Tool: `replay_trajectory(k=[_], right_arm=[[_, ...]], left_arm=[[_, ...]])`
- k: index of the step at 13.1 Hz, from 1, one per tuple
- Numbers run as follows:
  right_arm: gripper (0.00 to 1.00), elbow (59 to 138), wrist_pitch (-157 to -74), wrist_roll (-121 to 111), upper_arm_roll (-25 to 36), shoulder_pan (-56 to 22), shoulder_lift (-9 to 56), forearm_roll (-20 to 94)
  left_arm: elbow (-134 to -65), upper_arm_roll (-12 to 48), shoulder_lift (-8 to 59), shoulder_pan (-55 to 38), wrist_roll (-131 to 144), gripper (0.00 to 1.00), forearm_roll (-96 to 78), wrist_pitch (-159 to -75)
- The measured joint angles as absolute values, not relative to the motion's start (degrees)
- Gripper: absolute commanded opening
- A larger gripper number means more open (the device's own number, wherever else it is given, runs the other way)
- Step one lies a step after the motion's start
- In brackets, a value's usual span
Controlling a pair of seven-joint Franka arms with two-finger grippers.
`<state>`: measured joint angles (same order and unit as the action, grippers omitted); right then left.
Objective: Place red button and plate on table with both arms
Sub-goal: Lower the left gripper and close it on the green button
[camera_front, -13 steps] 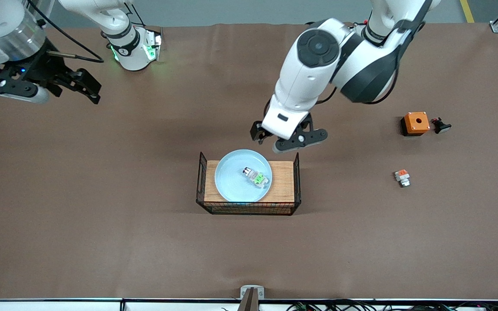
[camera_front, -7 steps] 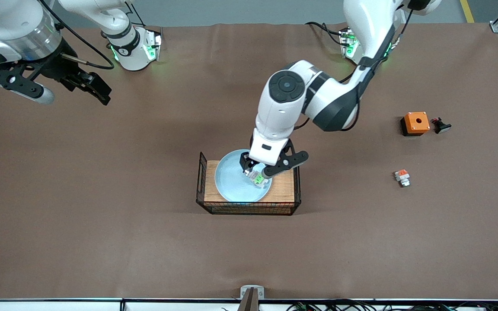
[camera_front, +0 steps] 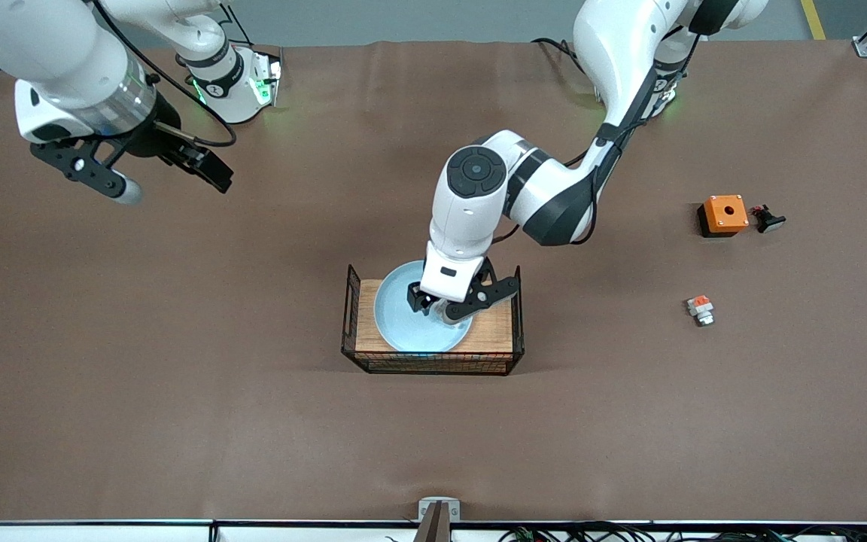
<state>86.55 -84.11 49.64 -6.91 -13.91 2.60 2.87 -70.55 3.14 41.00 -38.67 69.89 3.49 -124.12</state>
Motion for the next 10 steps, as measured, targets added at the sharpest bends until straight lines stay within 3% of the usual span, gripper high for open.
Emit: replay_trajectory(k=[2, 4, 5, 6, 7, 8, 10], right_arm=[[1.0, 86.6, -84.3, 49.6, -6.9, -14.7, 3.4, 3.1], [1.0, 86.5, -84.3, 49.7, -6.9, -15.9, 3.6, 3.1], [1.0, 86.5, -84.3, 49.7, -6.9, -16.4, 3.6, 3.1], [1.0, 86.5, -84.3, 49.7, -6.9, -17.1, 3.6, 3.1], [1.0, 86.5, -84.3, 49.7, -6.9, -17.7, 3.7, 3.1], [1.0, 86.5, -84.3, 49.7, -6.9, -18.1, 3.7, 3.1], [1.0, 86.6, -84.3, 49.8, -6.9, -18.6, 4.0, 3.1]], left_arm=[[-70.5, 2.6, 42.1, -38.7, 70.0, 0.82, 3.5, -126.0], [-70.5, 2.5, 42.9, -38.7, 70.0, 0.73, 3.5, -126.9], [-70.5, 2.5, 43.2, -38.8, 70.0, 0.6, 3.5, -126.9], [-70.5, 2.5, 43.3, -38.9, 70.1, 0.34, 3.5, -127.0], [-70.5, 2.5, 43.4, -39.0, 70.1, 0.15, 3.5, -127.0], [-70.5, 2.5, 43.4, -39.0, 70.1, 0.02, 3.5, -127.0], [-70.2, 2.5, 43.4, -39.0, 70.1, 0.0, 3.5, -126.9]])
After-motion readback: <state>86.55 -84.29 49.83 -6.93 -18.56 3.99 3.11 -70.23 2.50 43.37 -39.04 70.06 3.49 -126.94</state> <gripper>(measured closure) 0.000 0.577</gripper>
